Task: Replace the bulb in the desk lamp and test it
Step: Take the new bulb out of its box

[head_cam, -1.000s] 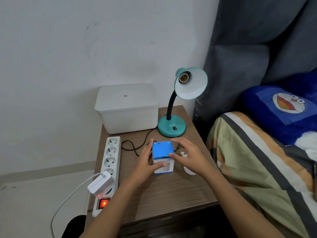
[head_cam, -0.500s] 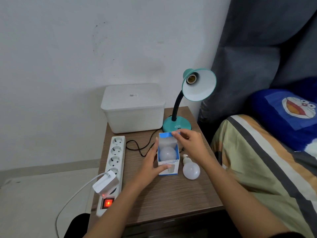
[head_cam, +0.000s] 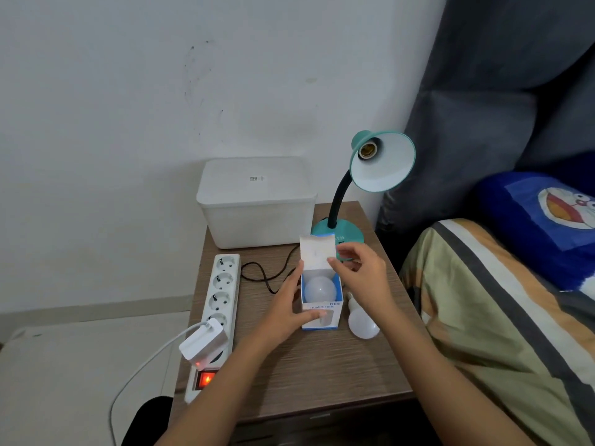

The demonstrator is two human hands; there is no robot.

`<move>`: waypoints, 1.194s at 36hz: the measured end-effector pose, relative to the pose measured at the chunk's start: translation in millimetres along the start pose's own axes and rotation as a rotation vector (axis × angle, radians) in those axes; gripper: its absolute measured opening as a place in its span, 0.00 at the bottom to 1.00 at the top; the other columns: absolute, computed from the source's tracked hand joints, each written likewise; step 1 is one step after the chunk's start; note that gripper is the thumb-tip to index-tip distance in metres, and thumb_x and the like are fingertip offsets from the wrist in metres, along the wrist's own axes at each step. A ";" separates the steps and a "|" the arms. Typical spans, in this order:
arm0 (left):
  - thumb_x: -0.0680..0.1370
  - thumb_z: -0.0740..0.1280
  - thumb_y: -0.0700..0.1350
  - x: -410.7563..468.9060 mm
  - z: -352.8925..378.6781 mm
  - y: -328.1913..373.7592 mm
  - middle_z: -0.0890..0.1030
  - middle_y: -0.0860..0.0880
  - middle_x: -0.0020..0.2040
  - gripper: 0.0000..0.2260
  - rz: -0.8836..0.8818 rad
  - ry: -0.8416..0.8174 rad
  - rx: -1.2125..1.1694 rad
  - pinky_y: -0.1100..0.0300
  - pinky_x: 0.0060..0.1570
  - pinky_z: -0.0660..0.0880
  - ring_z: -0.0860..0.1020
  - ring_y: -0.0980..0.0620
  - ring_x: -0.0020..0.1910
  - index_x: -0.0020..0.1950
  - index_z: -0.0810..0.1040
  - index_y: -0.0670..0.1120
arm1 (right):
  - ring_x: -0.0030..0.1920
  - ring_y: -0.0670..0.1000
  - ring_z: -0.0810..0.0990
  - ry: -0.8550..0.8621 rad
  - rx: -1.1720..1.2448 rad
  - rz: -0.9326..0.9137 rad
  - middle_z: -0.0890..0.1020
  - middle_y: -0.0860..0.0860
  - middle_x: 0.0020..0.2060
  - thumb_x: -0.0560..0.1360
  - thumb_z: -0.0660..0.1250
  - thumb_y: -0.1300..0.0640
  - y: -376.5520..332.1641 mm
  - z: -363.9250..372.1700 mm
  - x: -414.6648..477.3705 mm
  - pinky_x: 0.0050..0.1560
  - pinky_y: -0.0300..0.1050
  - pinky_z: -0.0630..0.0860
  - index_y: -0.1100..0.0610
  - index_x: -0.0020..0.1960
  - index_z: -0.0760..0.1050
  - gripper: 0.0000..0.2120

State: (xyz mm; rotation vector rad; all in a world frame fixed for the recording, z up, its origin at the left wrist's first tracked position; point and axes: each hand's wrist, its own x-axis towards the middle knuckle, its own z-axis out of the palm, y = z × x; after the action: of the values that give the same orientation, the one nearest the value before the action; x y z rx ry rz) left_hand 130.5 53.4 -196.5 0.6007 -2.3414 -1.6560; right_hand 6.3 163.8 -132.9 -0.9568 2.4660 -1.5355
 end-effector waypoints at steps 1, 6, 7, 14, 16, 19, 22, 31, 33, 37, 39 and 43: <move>0.68 0.76 0.50 0.1 0.3 -0.1 0.58 0.56 0.76 0.46 0.003 -0.003 -0.004 0.49 0.66 0.72 0.64 0.56 0.72 0.75 0.48 0.63 | 0.48 0.43 0.77 -0.080 -0.040 -0.036 0.79 0.49 0.50 0.71 0.71 0.57 0.6 -1.2 -2.4 0.46 0.30 0.73 0.58 0.56 0.77 0.14; 0.68 0.76 0.48 0.1 -0.1 -0.3 0.60 0.55 0.75 0.46 0.001 -0.009 -0.018 0.53 0.66 0.72 0.66 0.58 0.70 0.75 0.48 0.60 | 0.55 0.47 0.76 -0.479 -0.350 -0.066 0.78 0.51 0.56 0.70 0.72 0.52 -4.2 -1.2 -3.2 0.54 0.38 0.74 0.55 0.62 0.73 0.23; 0.68 0.76 0.50 0.3 -0.4 -0.6 0.60 0.56 0.75 0.46 0.003 -0.011 -0.017 0.52 0.67 0.71 0.65 0.58 0.70 0.75 0.48 0.60 | 0.56 0.48 0.76 -0.515 -0.374 -0.049 0.78 0.51 0.57 0.69 0.73 0.51 -6.6 -0.7 -1.6 0.56 0.41 0.75 0.55 0.63 0.72 0.25; 0.67 0.76 0.51 -0.8 -0.1 -0.4 0.60 0.58 0.75 0.46 0.000 -0.014 -0.003 0.57 0.69 0.68 0.64 0.60 0.71 0.76 0.50 0.58 | 0.50 0.52 0.78 -0.607 -0.515 0.005 0.77 0.52 0.53 0.63 0.75 0.48 -13.9 1.8 8.4 0.51 0.53 0.79 0.53 0.53 0.71 0.23; 0.69 0.76 0.48 -1.2 0.4 0.5 0.60 0.61 0.73 0.45 0.006 -0.017 -0.004 0.67 0.64 0.67 0.63 0.63 0.69 0.76 0.50 0.57 | 0.47 0.52 0.78 -0.608 -0.559 0.004 0.77 0.52 0.49 0.63 0.75 0.47 -13.8 3.1 9.1 0.49 0.53 0.79 0.54 0.51 0.72 0.22; 0.69 0.75 0.46 -1.5 0.8 1.2 0.59 0.64 0.69 0.45 0.006 -0.016 -0.002 0.69 0.63 0.65 0.62 0.64 0.69 0.76 0.49 0.56 | 0.46 0.51 0.78 -0.625 -0.615 -0.007 0.78 0.52 0.48 0.63 0.74 0.47 -17.6 4.8 10.7 0.48 0.51 0.79 0.54 0.52 0.76 0.21; 0.70 0.75 0.46 -1.9 0.9 1.8 0.60 0.63 0.69 0.45 -0.003 -0.017 -0.005 0.66 0.65 0.63 0.62 0.64 0.68 0.76 0.49 0.56 | 0.37 0.50 0.74 -0.632 -0.693 -0.065 0.77 0.50 0.34 0.64 0.72 0.47 -23.5 7.4 11.1 0.32 0.43 0.71 0.54 0.37 0.74 0.11; 0.70 0.75 0.48 -2.2 -0.6 6.3 0.57 0.55 0.76 0.45 -0.010 -0.022 0.051 0.66 0.63 0.62 0.59 0.63 0.68 0.76 0.46 0.57 | 0.40 0.50 0.78 -0.645 -0.678 -0.013 0.80 0.51 0.36 0.61 0.73 0.46 -32.3 7.1 15.4 0.37 0.46 0.77 0.56 0.42 0.80 0.15; 0.70 0.75 0.49 -1.4 -0.9 5.5 0.57 0.55 0.76 0.46 -0.021 -0.021 0.048 0.64 0.65 0.63 0.60 0.63 0.68 0.76 0.46 0.58 | 0.45 0.50 0.80 -0.606 -0.587 0.018 0.82 0.51 0.44 0.61 0.74 0.47 -31.2 2.2 14.8 0.46 0.50 0.81 0.56 0.50 0.80 0.21; 0.69 0.75 0.51 -0.5 -1.4 3.7 0.58 0.54 0.76 0.46 -0.034 -0.019 0.053 0.50 0.68 0.68 0.63 0.55 0.72 0.75 0.45 0.62 | 0.49 0.48 0.77 -0.541 -0.429 0.039 0.79 0.49 0.51 0.63 0.73 0.47 -31.7 -10.8 10.5 0.48 0.45 0.80 0.53 0.56 0.77 0.23; 0.69 0.75 0.52 -0.5 -1.5 3.6 0.57 0.54 0.77 0.46 -0.030 -0.013 0.057 0.48 0.68 0.69 0.63 0.54 0.73 0.75 0.45 0.62 | 0.53 0.48 0.75 -0.556 -0.356 0.026 0.76 0.48 0.54 0.64 0.72 0.49 -32.2 -17.6 7.5 0.49 0.43 0.78 0.51 0.58 0.75 0.22; 0.68 0.75 0.51 -0.7 -0.4 3.8 0.56 0.54 0.77 0.46 -0.020 -0.007 0.068 0.49 0.68 0.69 0.61 0.54 0.73 0.75 0.46 0.61 | 0.56 0.47 0.68 -0.652 -0.361 -0.005 0.69 0.46 0.53 0.70 0.67 0.51 -30.8 -24.4 -0.1 0.52 0.43 0.71 0.45 0.62 0.71 0.21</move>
State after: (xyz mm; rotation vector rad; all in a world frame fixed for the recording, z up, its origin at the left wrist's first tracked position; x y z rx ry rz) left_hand 130.5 54.5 -192.8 0.6345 -2.4128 -1.5958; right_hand 11.3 173.6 -95.1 -1.2597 2.2587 -0.6185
